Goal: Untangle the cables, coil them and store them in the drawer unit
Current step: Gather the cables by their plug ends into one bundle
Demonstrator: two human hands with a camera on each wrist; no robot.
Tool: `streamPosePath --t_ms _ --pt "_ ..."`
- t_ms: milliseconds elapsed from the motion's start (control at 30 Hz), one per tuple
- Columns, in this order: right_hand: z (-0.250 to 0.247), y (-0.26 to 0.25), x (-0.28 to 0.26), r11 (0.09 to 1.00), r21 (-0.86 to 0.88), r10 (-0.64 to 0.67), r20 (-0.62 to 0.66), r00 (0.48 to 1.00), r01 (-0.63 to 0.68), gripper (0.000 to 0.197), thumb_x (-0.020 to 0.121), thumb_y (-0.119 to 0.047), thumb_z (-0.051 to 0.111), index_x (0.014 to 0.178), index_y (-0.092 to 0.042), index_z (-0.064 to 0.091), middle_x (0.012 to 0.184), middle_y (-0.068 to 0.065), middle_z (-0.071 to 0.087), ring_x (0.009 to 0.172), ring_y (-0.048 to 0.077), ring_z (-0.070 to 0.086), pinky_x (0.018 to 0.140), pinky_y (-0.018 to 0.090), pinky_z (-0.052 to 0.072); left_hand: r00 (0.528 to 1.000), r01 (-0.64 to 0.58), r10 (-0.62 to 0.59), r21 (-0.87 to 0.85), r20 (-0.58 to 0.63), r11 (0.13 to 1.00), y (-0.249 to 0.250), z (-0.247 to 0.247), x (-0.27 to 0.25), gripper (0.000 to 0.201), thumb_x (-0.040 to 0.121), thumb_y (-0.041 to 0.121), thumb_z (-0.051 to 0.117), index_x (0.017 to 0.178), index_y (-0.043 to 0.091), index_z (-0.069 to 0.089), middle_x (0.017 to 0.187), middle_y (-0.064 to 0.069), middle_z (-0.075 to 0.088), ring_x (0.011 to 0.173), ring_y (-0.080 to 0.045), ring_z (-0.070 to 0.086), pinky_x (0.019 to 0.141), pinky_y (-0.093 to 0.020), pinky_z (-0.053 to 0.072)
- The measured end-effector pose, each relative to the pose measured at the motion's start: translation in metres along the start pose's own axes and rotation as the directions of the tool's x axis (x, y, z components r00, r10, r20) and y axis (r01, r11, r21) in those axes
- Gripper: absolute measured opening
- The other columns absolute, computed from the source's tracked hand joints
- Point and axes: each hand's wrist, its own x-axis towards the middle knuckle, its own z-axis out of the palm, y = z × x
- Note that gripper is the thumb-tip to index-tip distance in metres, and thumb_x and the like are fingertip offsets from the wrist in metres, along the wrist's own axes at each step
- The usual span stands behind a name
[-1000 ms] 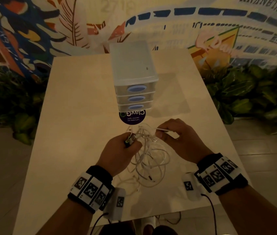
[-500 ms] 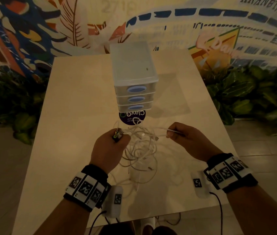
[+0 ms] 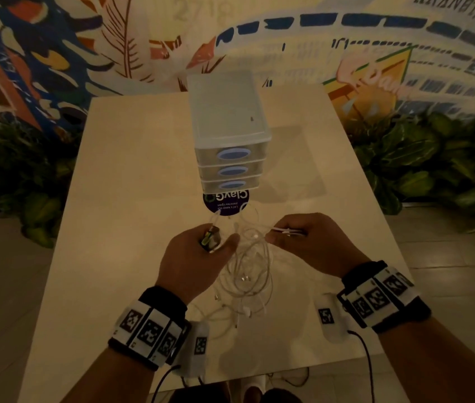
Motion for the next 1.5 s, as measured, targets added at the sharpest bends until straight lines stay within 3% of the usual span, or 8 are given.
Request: streamPosePath --t_ms 233,467,600,800,967,1100,1267,1500 --pt "-0.005 -0.017 0.007 0.992 0.073 -0.112 0.067 0.991 0.107 0.03 0.093 -0.051 0.057 0.093 -0.027 0.076 0.087 -0.009 0.074 0.082 0.012 0.069 0.075 0.028 0.053 0.974 -0.097 0.048 0.211 0.223 0.973 -0.011 0.013 0.009 0.029 0.096 0.047 0.061 0.076 0.03 0.049 0.068 0.007 0.049 0.063 -0.008 0.047 0.062 -0.028 0.033" --pt "-0.02 0.029 0.008 0.997 0.046 0.072 -0.072 0.995 -0.069 0.021 0.101 -0.032 0.058 0.084 -0.035 0.069 0.068 -0.011 0.061 0.061 0.007 0.051 0.06 0.023 0.039 0.961 0.113 -0.064 -0.172 0.269 0.979 -0.015 -0.004 0.015 0.023 0.1 0.036 0.061 0.078 0.03 0.063 0.07 -0.002 0.058 0.069 -0.025 0.048 0.073 -0.037 0.039" --pt "-0.012 0.055 0.002 0.99 -0.076 0.12 -0.013 0.993 -0.121 0.025 0.096 -0.02 0.065 0.082 -0.041 0.07 0.093 -0.012 0.072 0.09 0.008 0.065 0.084 0.028 0.047 0.954 0.145 -0.086 -0.191 0.289 0.971 -0.016 -0.006 0.017 0.026 0.097 0.044 0.061 0.094 0.019 0.069 0.1 -0.023 0.065 0.091 -0.034 0.062 0.088 -0.047 0.046" --pt "0.002 0.042 -0.001 0.966 -0.244 0.108 0.066 0.992 -0.089 0.012 0.095 -0.044 0.063 0.102 -0.037 0.071 0.097 -0.027 0.067 0.09 -0.01 0.059 0.09 0.029 0.048 0.953 0.125 -0.086 -0.119 0.289 0.985 -0.01 -0.002 0.015 0.042 0.101 0.041 0.057 0.089 0.0 0.056 0.073 -0.019 0.047 0.065 -0.025 0.042 0.071 -0.035 0.034" --pt "0.005 0.014 -0.001 0.989 -0.14 0.042 -0.058 0.997 -0.05 0.08 0.082 -0.033 0.07 0.15 -0.048 0.03 0.144 -0.014 0.049 0.133 0.009 0.047 0.113 0.037 0.039 0.954 0.096 -0.073 -0.066 0.29 0.993 -0.007 0.0 0.015 0.04 0.102 0.037 0.056 0.076 0.009 0.046 0.058 0.002 0.035 0.059 -0.019 0.032 0.066 -0.036 0.029" --pt "0.018 -0.025 -0.001 0.931 -0.307 -0.264 -0.188 0.946 0.199 0.04 0.082 -0.032 0.07 0.12 -0.034 0.06 0.12 -0.014 0.058 0.116 0.011 0.055 0.098 0.034 0.043 0.963 0.06 -0.047 -0.042 0.266 0.997 -0.008 0.001 0.014 0.037 0.1 0.043 0.055 0.087 0.009 0.059 0.064 -0.004 0.048 0.063 -0.024 0.045 0.068 -0.04 0.038" --pt "0.036 -0.017 0.009 0.866 -0.448 -0.277 -0.057 0.959 0.224 0.013 0.09 -0.044 0.063 0.097 -0.034 0.068 0.087 -0.015 0.065 0.089 0.015 0.058 0.078 0.038 0.043 0.966 0.026 -0.024 -0.006 0.258 1.0 -0.005 0.001 0.015 0.049 0.095 0.053 0.051 0.094 0.005 0.061 0.082 -0.023 0.058 0.076 -0.038 0.053 0.072 -0.054 0.043" --pt "0.018 -0.011 0.011 0.861 -0.379 -0.37 -0.011 0.929 0.338 0.013 0.098 -0.036 0.057 0.106 -0.032 0.066 0.106 -0.014 0.061 0.101 0.01 0.055 0.088 0.029 0.039 0.965 0.085 -0.078 -0.017 0.249 0.996 -0.015 -0.002 0.015 0.033 0.101 0.032 0.058 0.084 0.005 0.056 0.069 -0.015 0.048 0.064 -0.028 0.039 0.065 -0.035 0.031"
